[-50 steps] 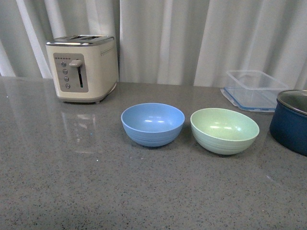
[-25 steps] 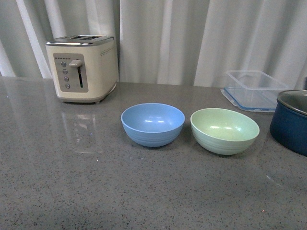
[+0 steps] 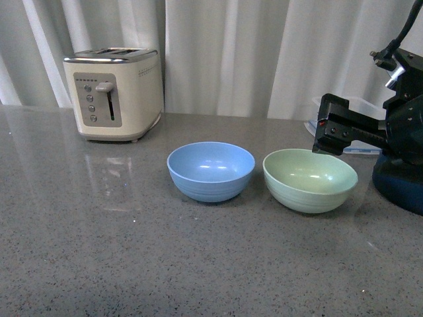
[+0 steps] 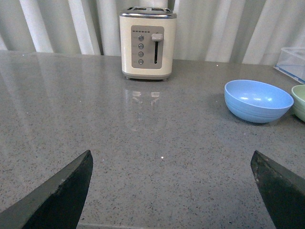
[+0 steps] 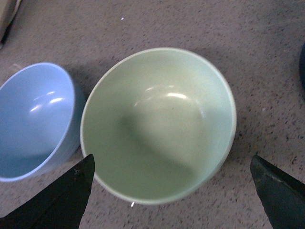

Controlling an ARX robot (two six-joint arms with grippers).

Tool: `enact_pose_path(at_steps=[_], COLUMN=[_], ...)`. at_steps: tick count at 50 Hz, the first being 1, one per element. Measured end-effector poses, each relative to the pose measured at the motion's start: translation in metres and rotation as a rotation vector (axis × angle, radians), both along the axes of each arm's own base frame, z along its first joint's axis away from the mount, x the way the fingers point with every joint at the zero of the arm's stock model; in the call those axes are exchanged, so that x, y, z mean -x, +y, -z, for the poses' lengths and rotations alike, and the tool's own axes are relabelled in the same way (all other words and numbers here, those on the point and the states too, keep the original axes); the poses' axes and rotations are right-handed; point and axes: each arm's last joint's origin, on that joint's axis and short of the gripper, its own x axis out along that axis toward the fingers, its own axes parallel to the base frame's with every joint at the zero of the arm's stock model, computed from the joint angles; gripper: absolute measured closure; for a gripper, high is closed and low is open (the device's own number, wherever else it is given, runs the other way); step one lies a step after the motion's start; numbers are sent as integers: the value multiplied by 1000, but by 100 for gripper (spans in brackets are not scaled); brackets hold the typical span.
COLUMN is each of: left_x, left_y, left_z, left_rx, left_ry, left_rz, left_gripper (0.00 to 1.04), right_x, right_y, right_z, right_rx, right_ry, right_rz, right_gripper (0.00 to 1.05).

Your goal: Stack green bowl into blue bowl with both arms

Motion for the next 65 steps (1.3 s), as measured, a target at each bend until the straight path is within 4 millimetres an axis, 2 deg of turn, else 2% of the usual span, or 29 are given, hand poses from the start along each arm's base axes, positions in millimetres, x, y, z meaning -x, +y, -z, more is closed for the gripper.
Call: enact_pose_path(at_steps=[12,18,29,31,39,44,53,57,65], left_x=[0,0,0,0,0,0,0,0,0], left_y=[0,0,0,0,0,0,0,0,0], left_z=[0,0,0,0,0,0,0,0,0], left_rx=[0,0,0,0,0,0,0,0,0], left_ry=[0,0,0,0,0,0,0,0,0], left_rz=[0,0,0,0,0,0,0,0,0], left_gripper=[7,7,7,7,7,7,7,7,7], right_x=[-35,-45,-50,-50,-52,-52,-52,-52,-50], right_y=[-16,-23,-28,-28,-27,-26,-25,-25,-22], right_z=[20,31,43,44,42,42,43,42,30], right_rx=[54,66,78,81,81,85,86,84,90], right_ry=[59,83,116,117,109,109,112,110,76], right_rz=[110,139,159,161,157,156,152,152,137], right_gripper=[10,10,10,15,45,57,91,102,104])
